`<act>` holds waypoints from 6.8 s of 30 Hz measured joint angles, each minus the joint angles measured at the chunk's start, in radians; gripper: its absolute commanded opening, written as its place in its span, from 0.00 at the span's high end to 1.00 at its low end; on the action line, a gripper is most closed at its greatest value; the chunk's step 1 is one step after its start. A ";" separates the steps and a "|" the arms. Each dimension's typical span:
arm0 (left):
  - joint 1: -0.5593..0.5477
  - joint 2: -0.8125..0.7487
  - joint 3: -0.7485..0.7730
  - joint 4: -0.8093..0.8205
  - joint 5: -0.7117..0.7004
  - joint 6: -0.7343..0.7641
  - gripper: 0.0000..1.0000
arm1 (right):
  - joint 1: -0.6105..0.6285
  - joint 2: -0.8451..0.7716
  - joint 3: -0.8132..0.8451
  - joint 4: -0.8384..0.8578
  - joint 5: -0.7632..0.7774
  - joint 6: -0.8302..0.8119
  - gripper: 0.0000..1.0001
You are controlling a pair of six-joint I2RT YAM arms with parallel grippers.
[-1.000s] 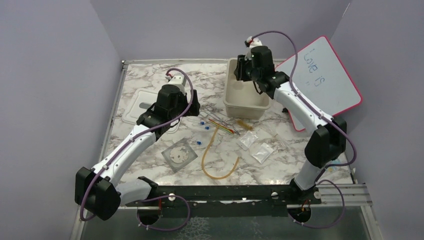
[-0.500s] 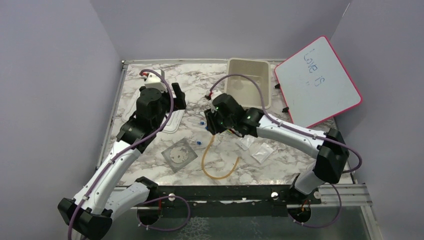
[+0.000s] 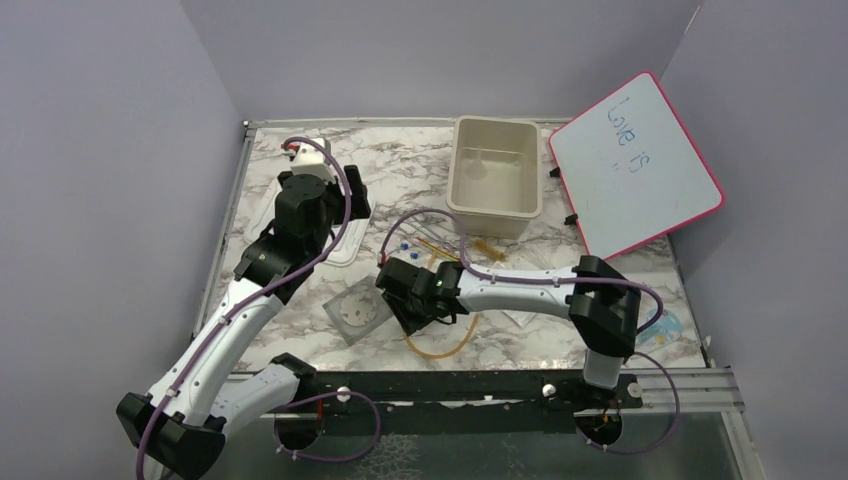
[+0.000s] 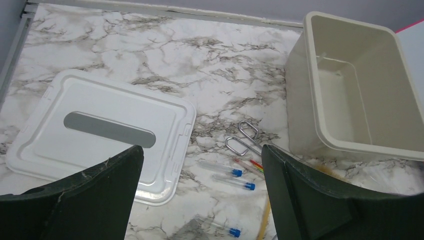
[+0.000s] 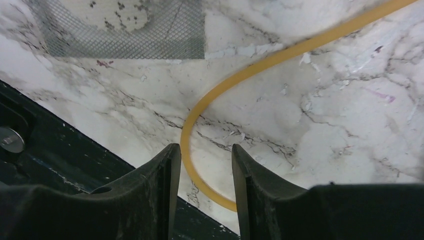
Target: Organize the chemistry lab equipment
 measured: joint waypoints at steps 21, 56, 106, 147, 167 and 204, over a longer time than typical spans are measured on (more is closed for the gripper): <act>0.000 -0.002 0.068 -0.027 -0.136 0.111 0.09 | 0.056 0.153 0.052 -0.035 0.022 0.090 0.92; 0.000 0.006 0.124 -0.077 -0.150 0.105 0.09 | -0.057 -0.344 0.195 0.123 0.214 -0.141 0.99; 0.000 0.135 -0.009 -0.032 0.065 -0.025 0.09 | -0.645 -0.188 -0.101 0.472 -0.086 -0.283 0.76; 0.000 -0.082 -0.066 0.050 -0.128 -0.024 0.09 | -0.310 0.108 0.063 0.211 0.137 -0.469 0.61; 0.000 -0.043 -0.102 0.072 -0.124 -0.016 0.09 | -0.311 0.195 0.059 0.242 0.148 -0.568 0.74; 0.000 -0.020 -0.102 0.071 -0.095 -0.015 0.09 | -0.324 0.198 0.107 0.132 0.012 -0.447 0.99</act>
